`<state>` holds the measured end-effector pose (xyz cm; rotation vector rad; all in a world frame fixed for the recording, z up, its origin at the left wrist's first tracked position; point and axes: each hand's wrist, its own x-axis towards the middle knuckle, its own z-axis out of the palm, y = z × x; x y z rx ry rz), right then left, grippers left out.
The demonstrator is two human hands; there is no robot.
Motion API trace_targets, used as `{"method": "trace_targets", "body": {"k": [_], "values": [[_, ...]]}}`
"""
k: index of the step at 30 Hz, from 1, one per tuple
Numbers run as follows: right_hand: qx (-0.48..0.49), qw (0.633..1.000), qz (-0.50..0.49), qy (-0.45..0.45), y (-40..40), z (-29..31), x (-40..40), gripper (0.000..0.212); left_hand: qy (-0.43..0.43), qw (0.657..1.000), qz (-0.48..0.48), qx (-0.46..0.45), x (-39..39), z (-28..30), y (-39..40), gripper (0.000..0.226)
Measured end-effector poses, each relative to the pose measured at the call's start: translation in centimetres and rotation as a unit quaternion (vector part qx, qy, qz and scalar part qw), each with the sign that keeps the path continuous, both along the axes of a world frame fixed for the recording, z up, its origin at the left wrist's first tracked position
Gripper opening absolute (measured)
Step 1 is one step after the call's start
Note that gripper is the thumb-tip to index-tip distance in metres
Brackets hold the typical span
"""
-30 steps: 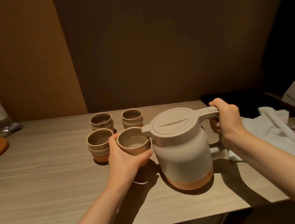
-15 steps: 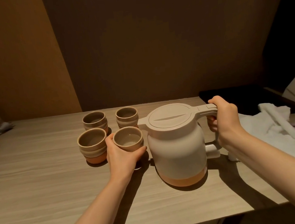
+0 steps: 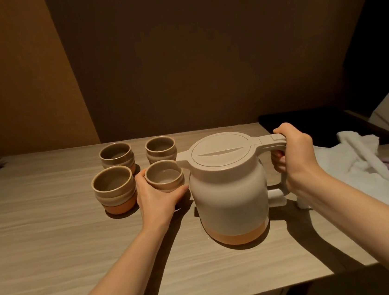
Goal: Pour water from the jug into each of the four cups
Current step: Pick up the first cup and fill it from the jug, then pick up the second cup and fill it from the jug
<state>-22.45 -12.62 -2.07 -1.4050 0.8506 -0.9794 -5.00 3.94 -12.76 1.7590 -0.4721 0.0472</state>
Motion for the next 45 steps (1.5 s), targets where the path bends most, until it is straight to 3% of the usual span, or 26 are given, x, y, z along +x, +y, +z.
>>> {"method": "trace_targets", "body": {"k": [10, 14, 18, 24, 29, 39, 45], "values": [[-0.001, 1.000, -0.007, 0.002, 0.3, 0.0, -0.1, 0.036, 0.033, 0.998, -0.049, 0.027, -0.5, -0.3, 2.2, 0.107], [-0.004, 1.000, -0.005, 0.002, 0.5, 0.2, -0.2, 0.035, 0.041, 0.998, -0.047, 0.004, -1.5, -0.4, 4.9, 0.086], [-0.005, 1.000, -0.008, 0.005, 0.7, 0.3, -0.3, 0.034, -0.027, 0.999, -0.022, -0.010, -2.1, 0.2, 7.4, 0.057], [-0.011, 1.000, -0.002, 0.004, 1.0, 0.5, -0.3, 0.035, -0.114, 0.991, 0.067, -0.006, -0.3, 2.0, 9.0, 0.048], [-0.016, 1.000, -0.006, 0.010, 0.8, 0.3, -0.2, 0.035, -0.092, 0.987, 0.133, 0.019, 2.5, 2.4, 9.0, 0.064], [-0.018, 1.000, 0.000, 0.006, 0.8, 0.3, 0.0, 0.038, 0.013, 0.996, 0.083, 0.004, 4.2, 1.3, 8.3, 0.107], [-0.015, 1.000, 0.003, 0.006, 0.5, 0.2, -0.1, 0.039, 0.087, 0.995, 0.057, -0.004, 5.3, 1.3, 7.8, 0.112]]}}
